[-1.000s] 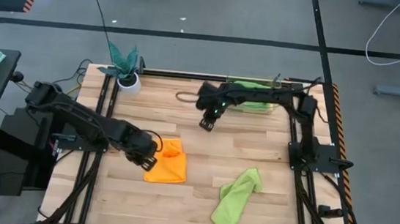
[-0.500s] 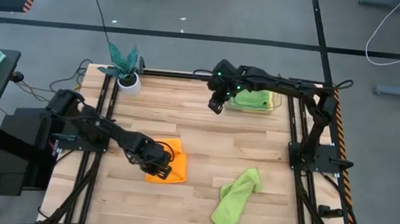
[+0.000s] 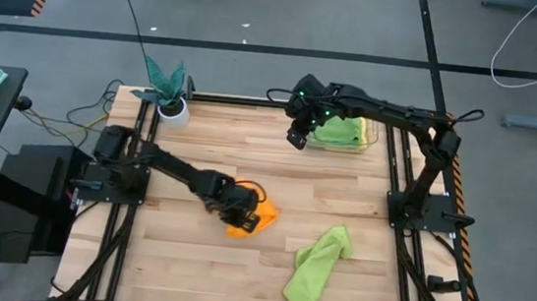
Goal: Fold microfiber towels
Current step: Fold the orange towel
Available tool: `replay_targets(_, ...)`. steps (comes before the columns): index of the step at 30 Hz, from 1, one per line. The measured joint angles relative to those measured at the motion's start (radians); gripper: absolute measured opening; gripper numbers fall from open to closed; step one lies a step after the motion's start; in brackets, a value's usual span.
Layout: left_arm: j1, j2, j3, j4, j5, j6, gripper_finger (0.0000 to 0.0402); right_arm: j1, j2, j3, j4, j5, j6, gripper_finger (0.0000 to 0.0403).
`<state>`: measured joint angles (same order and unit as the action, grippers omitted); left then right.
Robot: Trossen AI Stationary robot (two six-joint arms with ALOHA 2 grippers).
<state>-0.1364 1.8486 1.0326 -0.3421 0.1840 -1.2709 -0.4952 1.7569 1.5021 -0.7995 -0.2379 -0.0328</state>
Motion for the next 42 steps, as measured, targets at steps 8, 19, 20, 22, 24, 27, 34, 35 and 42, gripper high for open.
replay_targets(8, 0.09, 0.101, 0.147, -0.017, -0.02, 0.136, 0.001, -0.015, 0.0, 0.0, -0.068, -0.002, -0.035, 0.0)
replay_targets(19, 0.072, 0.034, 0.273, -0.076, -0.075, 0.205, 0.0014, -0.028, 0.0, -0.007, -0.124, -0.009, -0.051, 0.0)
replay_targets(20, 0.067, 0.021, 0.289, -0.121, -0.094, 0.213, 0.0014, -0.027, 0.0, -0.019, -0.126, -0.026, -0.055, 0.0)
replay_targets(22, 0.058, 0.0, 0.33, -0.21, -0.139, 0.24, 0.0009, -0.026, 0.001, -0.054, -0.121, -0.073, -0.075, 0.0)
replay_targets(24, 0.054, -0.024, 0.357, -0.313, -0.194, 0.257, 0.0005, -0.026, 0.001, -0.096, -0.088, -0.11, -0.08, 0.0)
replay_targets(27, 0.054, -0.064, 0.383, -0.427, -0.226, 0.262, 0.0012, -0.034, 0.002, -0.164, 0.007, -0.16, -0.035, 0.0)
replay_targets(34, 0.036, -0.125, 0.389, -0.612, -0.227, 0.23, 0.0015, 0.012, 0.003, -0.277, 0.164, -0.177, 0.043, 0.0)
replay_targets(35, 0.033, -0.126, 0.389, -0.628, -0.228, 0.23, 0.001, 0.019, 0.006, -0.282, 0.182, -0.18, 0.06, 0.0)
replay_targets(42, 0.015, -0.126, 0.389, -0.611, -0.245, 0.205, 0.0019, 0.035, 0.072, -0.263, 0.228, -0.236, 0.102, 0.0)
